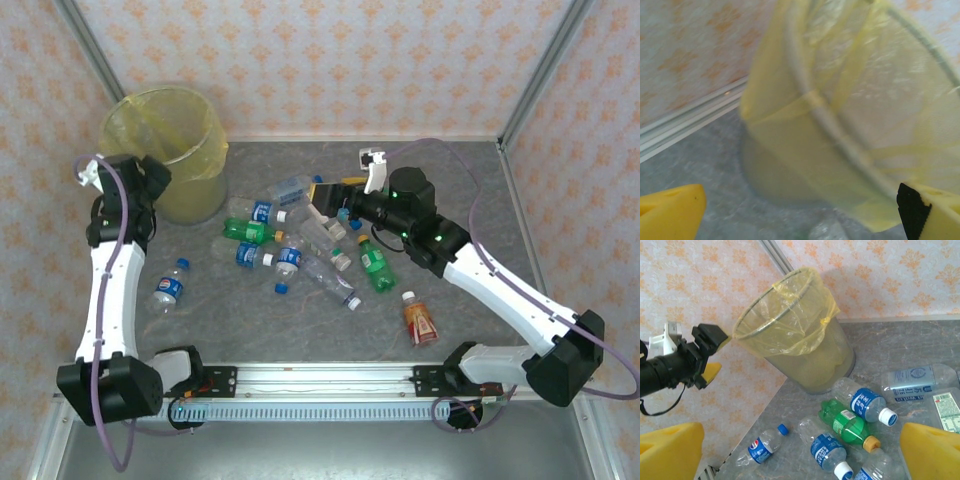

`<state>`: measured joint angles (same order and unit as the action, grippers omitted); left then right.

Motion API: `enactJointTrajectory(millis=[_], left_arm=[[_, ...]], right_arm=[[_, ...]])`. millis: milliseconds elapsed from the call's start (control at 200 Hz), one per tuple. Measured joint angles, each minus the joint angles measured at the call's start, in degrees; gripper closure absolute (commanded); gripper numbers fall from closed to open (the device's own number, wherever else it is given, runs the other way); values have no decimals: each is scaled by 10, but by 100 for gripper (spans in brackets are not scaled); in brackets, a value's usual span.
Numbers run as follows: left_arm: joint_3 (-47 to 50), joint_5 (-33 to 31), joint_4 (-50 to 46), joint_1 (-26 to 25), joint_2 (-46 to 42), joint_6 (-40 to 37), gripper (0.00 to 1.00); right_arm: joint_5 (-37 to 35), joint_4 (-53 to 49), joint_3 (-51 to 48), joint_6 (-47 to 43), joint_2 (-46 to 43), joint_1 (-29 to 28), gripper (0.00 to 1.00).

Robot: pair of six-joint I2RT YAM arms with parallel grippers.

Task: Put the plastic bottles in the bin

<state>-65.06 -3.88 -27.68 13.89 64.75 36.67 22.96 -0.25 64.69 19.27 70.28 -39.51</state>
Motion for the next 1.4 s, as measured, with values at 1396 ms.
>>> enactJointTrajectory(millis=[1396], left_arm=[[344,150,38,195,4,68,1]], right_arm=[[9,7,-14,-11,26,0,0]])
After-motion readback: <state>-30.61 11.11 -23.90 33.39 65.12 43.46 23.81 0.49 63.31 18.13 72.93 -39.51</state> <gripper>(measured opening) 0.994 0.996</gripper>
